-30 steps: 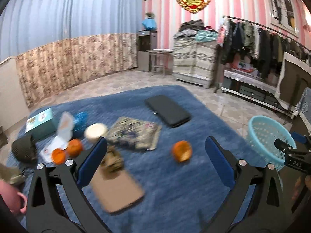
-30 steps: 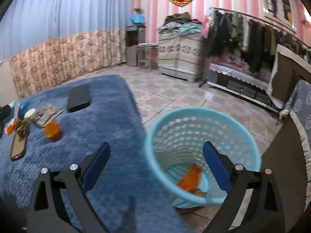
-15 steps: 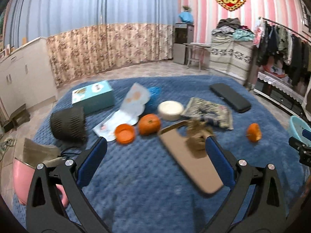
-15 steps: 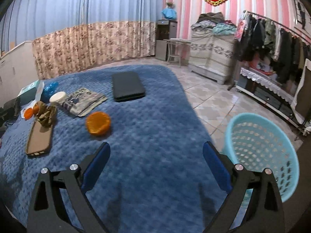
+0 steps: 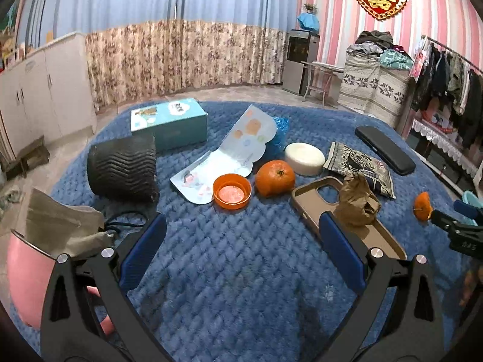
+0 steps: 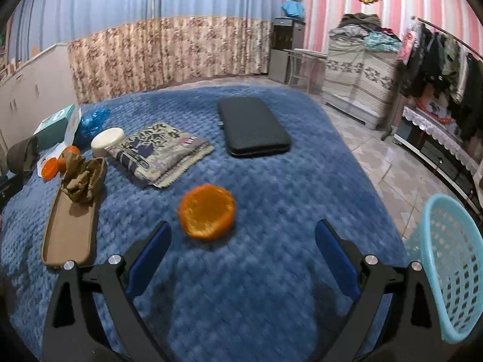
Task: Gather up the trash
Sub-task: 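Move both tools back over the rug toward the orange peel, then grasp the orange peel with the right tool while the left tool grasps another paper scrap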
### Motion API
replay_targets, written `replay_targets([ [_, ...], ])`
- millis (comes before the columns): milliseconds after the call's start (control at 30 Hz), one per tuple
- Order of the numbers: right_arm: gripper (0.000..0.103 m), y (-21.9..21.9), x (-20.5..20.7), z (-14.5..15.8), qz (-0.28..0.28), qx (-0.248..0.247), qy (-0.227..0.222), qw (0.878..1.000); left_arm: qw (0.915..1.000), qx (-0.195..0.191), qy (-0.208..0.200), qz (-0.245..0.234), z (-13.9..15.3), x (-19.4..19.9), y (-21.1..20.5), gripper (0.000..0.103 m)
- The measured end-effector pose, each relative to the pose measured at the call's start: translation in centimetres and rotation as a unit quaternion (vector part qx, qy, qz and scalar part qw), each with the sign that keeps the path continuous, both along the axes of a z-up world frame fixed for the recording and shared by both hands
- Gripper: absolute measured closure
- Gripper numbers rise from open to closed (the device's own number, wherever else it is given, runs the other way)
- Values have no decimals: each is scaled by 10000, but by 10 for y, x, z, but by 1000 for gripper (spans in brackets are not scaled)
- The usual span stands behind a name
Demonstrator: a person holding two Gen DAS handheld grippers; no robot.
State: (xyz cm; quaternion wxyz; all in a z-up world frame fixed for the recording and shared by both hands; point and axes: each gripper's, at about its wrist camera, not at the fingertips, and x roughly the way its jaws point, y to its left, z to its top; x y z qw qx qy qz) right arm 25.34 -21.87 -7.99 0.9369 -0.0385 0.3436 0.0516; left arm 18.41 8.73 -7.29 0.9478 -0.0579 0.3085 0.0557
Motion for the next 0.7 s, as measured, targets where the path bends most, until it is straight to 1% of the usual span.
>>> replay_targets([
  [133, 11, 9, 15, -1, 104, 43, 121, 9999, 10000, 4, -12, -90, -1, 5, -4, 5],
  [167, 19, 11, 17, -2, 146, 59, 169, 9997, 9999, 17, -19, -113, 0, 5, -6, 5],
  [200, 31, 14, 21, -5, 206, 53, 266, 9994, 9999, 34, -21, -136, 0, 5, -7, 5],
  [233, 37, 16, 24, -8, 263, 41, 381, 9989, 9999, 51, -19, -159, 0, 6, -9, 5],
  [267, 46, 18, 26, -12, 324, 55, 477, 9983, 9998, 83, -11, -186, 0, 7, -12, 5],
  [367, 59, 21, 28, -13, 474, 113, 533, 9974, 9996, 97, -9, -248, 2, 9, -17, 5],
  [467, 64, 22, 25, -11, 545, 161, 451, 9974, 9993, 31, -2, -363, 4, 14, -26, 5],
  [533, 64, 19, 22, -9, 533, 211, 401, 9975, 9990, -4, 39, -456, 4, 19, -35, 6],
  [600, 64, 13, 17, -4, 498, 232, 350, 9979, 9982, -129, 85, -579, 5, 24, -44, 6],
  [700, 64, 1, 8, 4, 391, 157, 259, 9988, 9962, -255, 103, -826, 6, 32, -65, 6],
])
